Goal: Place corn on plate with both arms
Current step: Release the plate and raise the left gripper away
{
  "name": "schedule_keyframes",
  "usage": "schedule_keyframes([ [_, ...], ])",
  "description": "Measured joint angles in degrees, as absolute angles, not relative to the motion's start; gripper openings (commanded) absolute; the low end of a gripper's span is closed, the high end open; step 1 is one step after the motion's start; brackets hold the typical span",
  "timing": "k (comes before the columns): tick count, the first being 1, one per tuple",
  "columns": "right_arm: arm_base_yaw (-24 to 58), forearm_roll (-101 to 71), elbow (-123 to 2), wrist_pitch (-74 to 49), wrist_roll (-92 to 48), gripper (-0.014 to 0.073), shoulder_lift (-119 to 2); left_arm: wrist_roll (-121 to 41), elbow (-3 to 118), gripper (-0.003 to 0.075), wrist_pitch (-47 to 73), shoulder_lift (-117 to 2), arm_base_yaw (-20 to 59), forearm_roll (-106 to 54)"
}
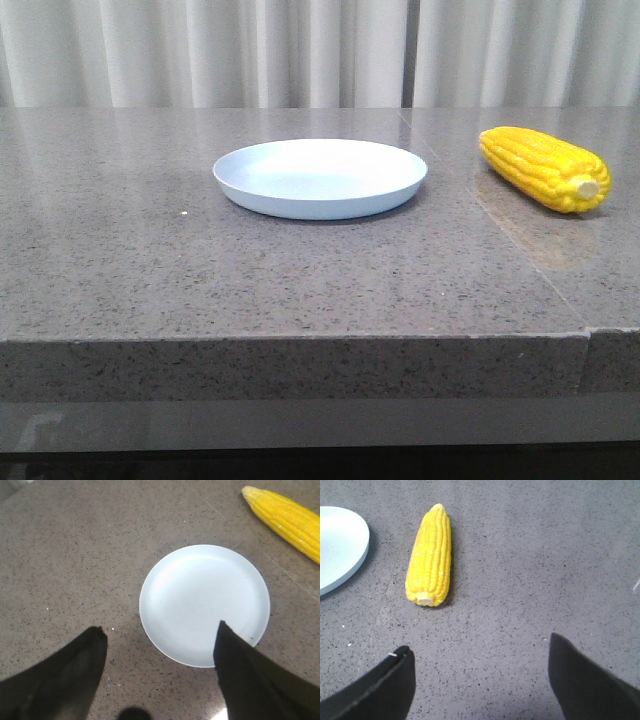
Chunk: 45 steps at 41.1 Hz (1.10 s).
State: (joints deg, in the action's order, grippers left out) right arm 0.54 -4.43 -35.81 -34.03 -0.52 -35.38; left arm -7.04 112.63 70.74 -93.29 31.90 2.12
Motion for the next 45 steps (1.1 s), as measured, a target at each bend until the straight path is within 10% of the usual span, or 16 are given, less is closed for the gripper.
schedule_keyframes([
  [45,0.5,-4.4,-35.8,-34.0,-0.5,0.0577,-35.4,-4.1,46.0,0.0405,46.7,-28.7,32.6,-1.6],
])
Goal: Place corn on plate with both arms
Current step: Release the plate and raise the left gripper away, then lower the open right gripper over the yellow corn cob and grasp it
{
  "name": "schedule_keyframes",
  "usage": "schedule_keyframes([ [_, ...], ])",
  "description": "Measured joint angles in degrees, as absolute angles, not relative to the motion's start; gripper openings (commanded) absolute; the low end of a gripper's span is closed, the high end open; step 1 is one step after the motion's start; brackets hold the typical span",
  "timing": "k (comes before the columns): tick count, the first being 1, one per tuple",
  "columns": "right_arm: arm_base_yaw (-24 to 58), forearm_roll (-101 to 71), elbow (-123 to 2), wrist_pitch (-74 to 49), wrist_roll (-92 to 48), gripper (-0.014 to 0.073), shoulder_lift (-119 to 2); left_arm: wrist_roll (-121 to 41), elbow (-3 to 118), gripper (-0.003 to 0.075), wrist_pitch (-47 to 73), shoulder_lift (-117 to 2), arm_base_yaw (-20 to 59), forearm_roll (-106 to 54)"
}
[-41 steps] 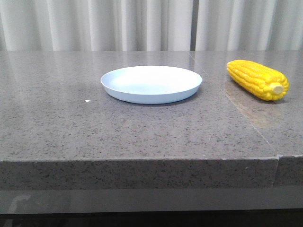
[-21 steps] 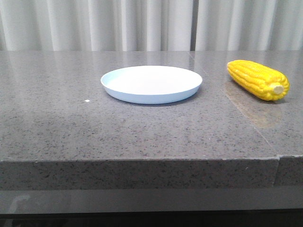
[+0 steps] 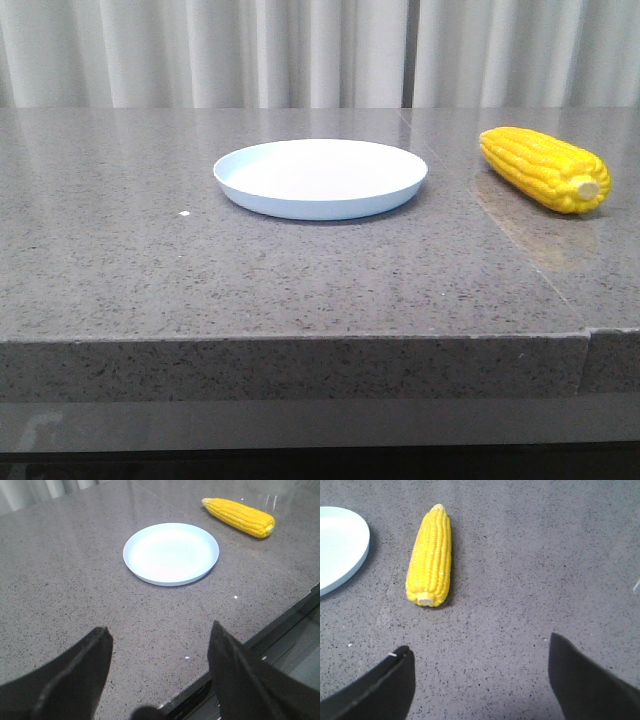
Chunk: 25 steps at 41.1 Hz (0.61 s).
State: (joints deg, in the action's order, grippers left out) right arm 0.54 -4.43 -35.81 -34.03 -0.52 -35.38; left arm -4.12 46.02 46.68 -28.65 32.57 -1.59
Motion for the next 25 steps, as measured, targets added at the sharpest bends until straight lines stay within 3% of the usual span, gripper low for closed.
schedule_keyframes([
  [13,1.6,-4.4,-38.4,-37.8,-0.5,0.0648,-37.8,-4.1,44.1,0.0405,46.4,-27.2,32.6,-1.6],
  [25,6.7,-4.4,-49.9,-47.3,-0.5,0.0647,-52.4,-4.1,44.1,0.0405,46.2,-27.1,32.6,-1.6],
])
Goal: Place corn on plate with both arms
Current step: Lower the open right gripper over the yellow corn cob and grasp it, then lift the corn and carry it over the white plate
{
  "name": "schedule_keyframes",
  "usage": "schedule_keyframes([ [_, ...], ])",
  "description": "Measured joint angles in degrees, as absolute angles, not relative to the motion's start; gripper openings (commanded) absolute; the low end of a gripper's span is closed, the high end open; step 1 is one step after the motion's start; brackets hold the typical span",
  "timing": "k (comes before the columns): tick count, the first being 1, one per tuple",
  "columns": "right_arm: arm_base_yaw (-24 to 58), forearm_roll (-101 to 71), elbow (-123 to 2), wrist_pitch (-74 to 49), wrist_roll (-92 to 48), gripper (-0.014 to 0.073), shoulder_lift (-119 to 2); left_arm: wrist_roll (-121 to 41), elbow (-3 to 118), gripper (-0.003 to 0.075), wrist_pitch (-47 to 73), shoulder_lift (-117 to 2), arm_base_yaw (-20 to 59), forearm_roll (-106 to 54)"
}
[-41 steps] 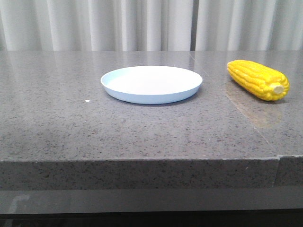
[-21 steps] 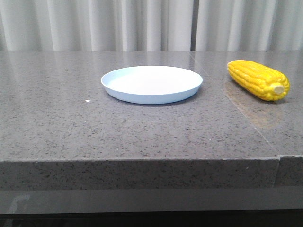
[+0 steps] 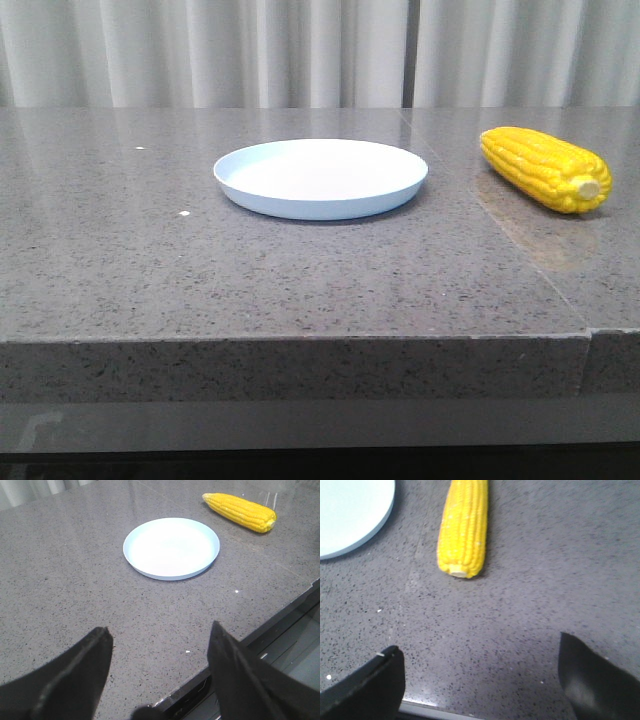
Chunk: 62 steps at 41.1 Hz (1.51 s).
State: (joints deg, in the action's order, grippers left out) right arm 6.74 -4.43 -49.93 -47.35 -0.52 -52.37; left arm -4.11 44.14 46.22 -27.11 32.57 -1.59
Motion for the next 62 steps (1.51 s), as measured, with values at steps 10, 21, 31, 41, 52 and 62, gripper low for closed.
schedule_keyframes([
  [10,7.6,-5.3,-60.1,-48.5,-0.5,0.0647,-67.2,-4.1,44.1,0.0405,46.2,-27.1,32.6,-1.6],
  [21,7.6,-5.5,-71.7,-48.5,-0.5,0.0647,-83.5,-4.1,44.1,0.0405,46.2,-27.1,32.6,-1.6],
  [31,7.6,-5.8,-80.7,-48.5,-0.5,0.0647,-95.8,-4.1,44.1,0.0405,46.2,-27.1,32.6,-1.6],
  [41,7.6,-5.9,-85.2,-48.9,-0.5,0.0589,-104.0,-4.0,44.1,0.0405,46.2,-27.1,32.6,-1.6],
  [52,7.7,-6.2,-85.8,-51.8,-0.5,0.0237,-105.6,-4.0,44.1,0.0405,46.2,-27.1,32.6,-1.6],
  [62,7.9,-6.2,-86.6,-55.1,-0.5,0.0237,-102.4,-4.0,44.1,0.0405,46.2,-27.1,32.6,-1.6],
])
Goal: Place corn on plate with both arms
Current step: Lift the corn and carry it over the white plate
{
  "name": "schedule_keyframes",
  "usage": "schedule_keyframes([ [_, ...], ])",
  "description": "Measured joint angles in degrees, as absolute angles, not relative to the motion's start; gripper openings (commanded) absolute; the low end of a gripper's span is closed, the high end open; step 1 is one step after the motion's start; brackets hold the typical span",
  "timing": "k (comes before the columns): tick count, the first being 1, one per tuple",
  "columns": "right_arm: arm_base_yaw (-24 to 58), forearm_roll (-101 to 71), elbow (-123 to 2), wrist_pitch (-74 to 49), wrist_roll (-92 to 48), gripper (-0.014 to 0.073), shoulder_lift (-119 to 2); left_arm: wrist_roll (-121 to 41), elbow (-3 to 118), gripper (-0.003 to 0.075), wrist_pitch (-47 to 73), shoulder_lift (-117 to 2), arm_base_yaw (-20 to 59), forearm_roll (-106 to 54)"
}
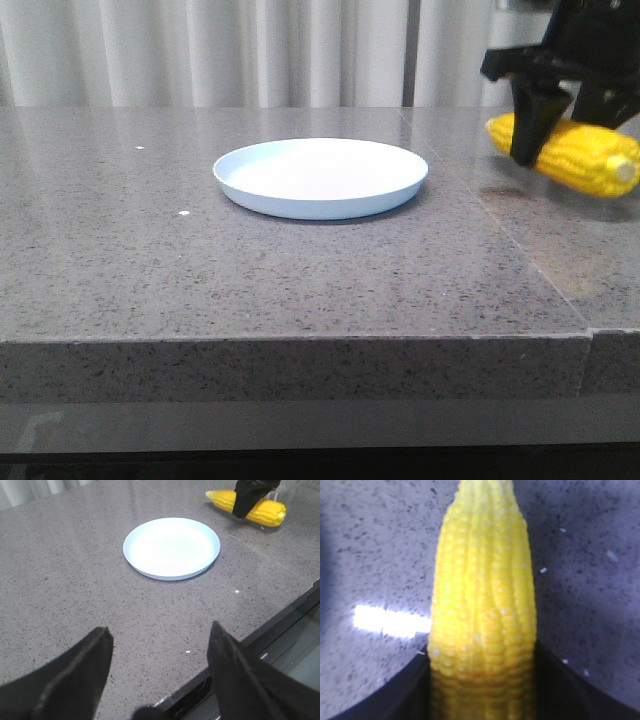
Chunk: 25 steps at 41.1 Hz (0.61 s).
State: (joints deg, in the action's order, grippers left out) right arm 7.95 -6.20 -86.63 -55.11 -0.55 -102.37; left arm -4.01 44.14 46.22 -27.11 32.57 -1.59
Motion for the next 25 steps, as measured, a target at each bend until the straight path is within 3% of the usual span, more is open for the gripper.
schedule_keyframes([
  [14,16.4,-6.2,-99.2,-64.0,-0.5,0.0237,-98.4,-4.0,44.1,0.0405,46.2,-27.1,32.6,-1.6],
  [25,27.0,-6.9,-102.5,-60.4,1.1,0.0238,-98.5,-4.0,44.1,0.0405,46.2,-27.1,32.6,-1.6],
])
